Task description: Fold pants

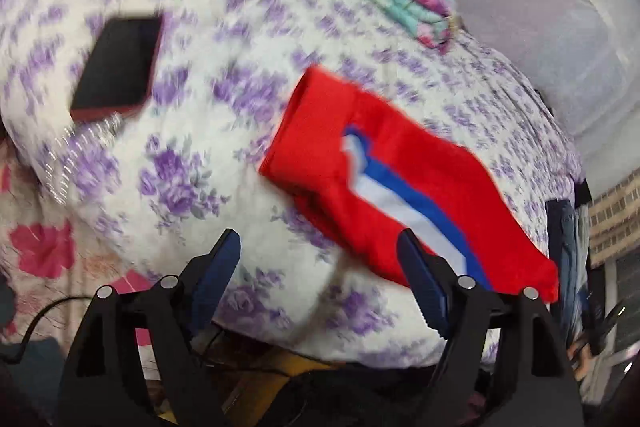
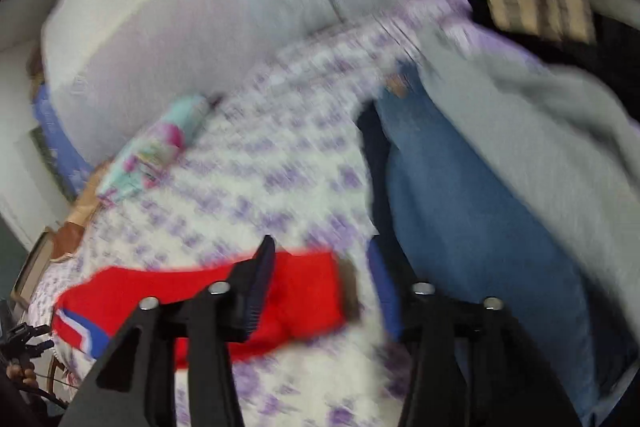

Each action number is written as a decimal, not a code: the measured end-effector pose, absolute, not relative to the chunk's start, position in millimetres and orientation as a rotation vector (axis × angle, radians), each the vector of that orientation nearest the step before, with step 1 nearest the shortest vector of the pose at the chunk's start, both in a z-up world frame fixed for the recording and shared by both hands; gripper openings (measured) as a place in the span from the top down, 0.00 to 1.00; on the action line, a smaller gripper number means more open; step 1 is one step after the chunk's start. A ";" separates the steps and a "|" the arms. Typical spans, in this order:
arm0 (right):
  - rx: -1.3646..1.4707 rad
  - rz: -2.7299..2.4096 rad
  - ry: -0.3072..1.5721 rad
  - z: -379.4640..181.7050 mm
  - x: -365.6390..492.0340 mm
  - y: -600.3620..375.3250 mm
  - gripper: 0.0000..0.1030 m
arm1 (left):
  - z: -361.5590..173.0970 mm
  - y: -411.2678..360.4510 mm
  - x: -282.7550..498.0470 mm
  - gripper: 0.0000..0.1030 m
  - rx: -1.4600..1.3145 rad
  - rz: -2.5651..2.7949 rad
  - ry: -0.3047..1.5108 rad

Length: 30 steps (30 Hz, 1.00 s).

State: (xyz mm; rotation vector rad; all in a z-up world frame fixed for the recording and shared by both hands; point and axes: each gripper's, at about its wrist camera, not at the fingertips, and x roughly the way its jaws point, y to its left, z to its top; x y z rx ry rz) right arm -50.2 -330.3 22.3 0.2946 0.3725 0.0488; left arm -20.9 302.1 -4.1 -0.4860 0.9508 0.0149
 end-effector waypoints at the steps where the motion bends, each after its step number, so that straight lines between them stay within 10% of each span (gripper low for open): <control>1: 0.287 0.091 0.364 31.8 -45.8 -321.2 0.42 | 7.2 294.7 -22.3 0.25 -0.456 -0.003 0.923; 10: 0.263 0.716 0.713 44.9 104.5 -118.5 0.31 | -26.4 157.9 66.2 0.21 -0.065 -0.126 0.987; 30: 0.180 1.184 1.397 -14.7 208.9 46.2 0.19 | -59.0 173.5 60.2 0.14 -0.192 -0.225 1.060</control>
